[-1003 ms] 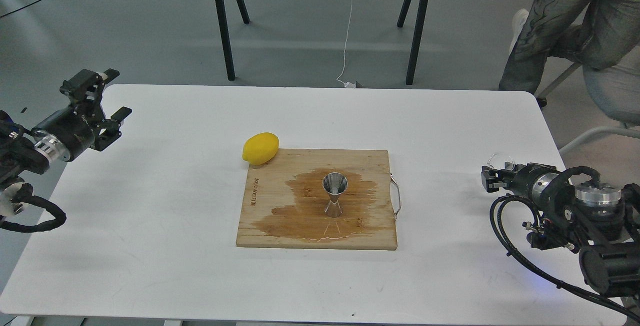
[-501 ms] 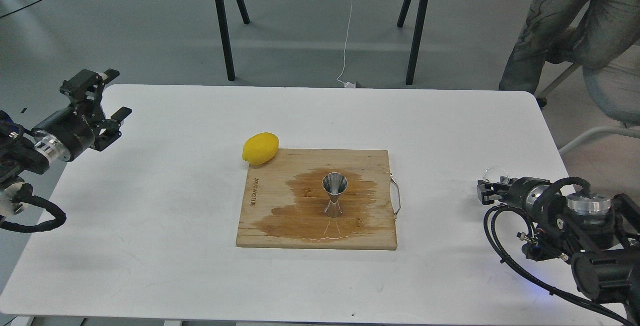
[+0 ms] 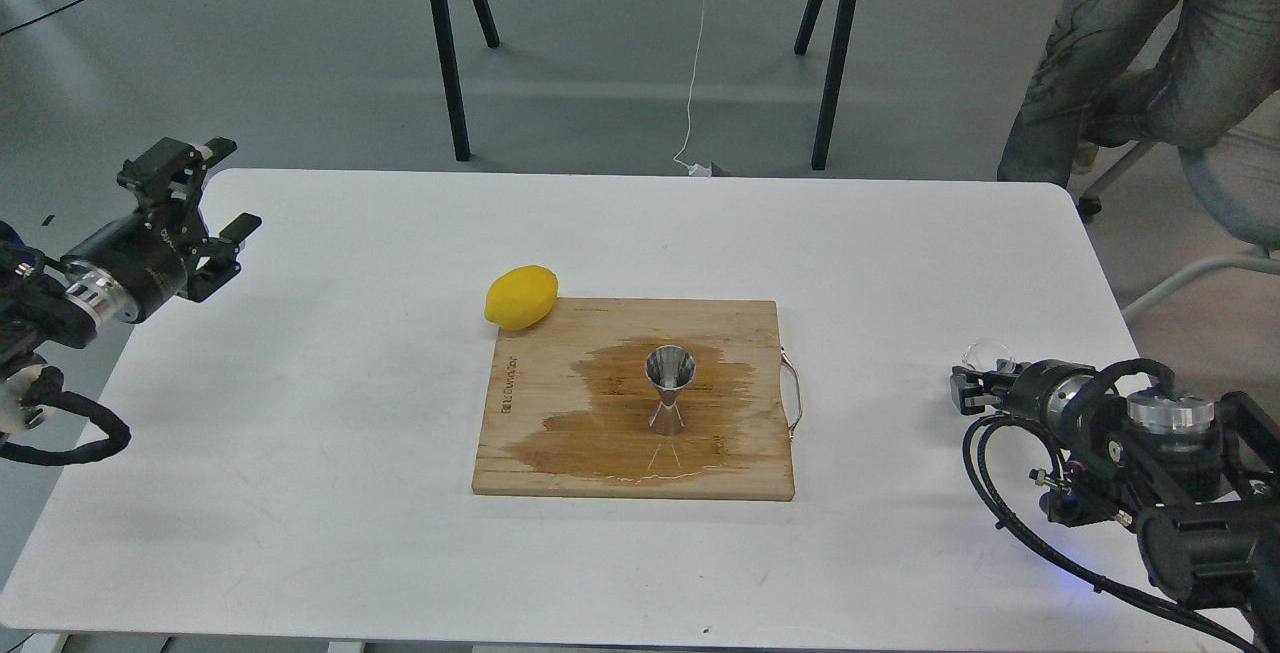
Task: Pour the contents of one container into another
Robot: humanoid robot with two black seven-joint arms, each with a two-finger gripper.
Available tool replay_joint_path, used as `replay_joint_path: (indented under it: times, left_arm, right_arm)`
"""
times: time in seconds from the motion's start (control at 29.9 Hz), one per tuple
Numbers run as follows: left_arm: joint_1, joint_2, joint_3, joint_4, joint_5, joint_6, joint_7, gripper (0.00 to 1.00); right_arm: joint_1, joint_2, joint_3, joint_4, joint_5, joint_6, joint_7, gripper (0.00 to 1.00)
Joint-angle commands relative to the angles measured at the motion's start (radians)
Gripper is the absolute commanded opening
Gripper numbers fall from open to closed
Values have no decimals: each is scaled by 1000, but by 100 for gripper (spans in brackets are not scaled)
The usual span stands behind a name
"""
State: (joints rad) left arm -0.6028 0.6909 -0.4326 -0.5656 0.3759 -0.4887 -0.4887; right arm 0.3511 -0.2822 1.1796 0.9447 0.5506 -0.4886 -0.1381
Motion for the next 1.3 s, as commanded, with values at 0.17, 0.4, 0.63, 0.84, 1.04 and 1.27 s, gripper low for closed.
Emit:
replay_joint_path:
  times: [0.17, 0.4, 0.63, 0.84, 1.04, 1.27]
  left_arm:
    - [0, -1, 0, 0, 0, 0, 0, 97]
    - [0, -1, 2, 0, 0, 0, 0, 97]
    - [0, -1, 2, 0, 0, 0, 0, 97]
    - [0, -1, 0, 0, 0, 0, 0, 97]
    - [0, 3, 0, 0, 0, 0, 0, 97]
    - [0, 4, 0, 0, 0, 0, 0, 98]
  right_arm:
    - [2, 2, 2, 5, 0, 0, 2, 93]
    - [2, 2, 2, 5, 0, 0, 3, 94]
    - [0, 0, -5, 14, -6, 0, 8, 47]
    - [14, 0, -61, 14, -8, 0, 9, 12]
    - [12, 0, -64, 14, -8, 0, 11, 24]
    - [16, 0, -61, 14, -8, 0, 12, 67]
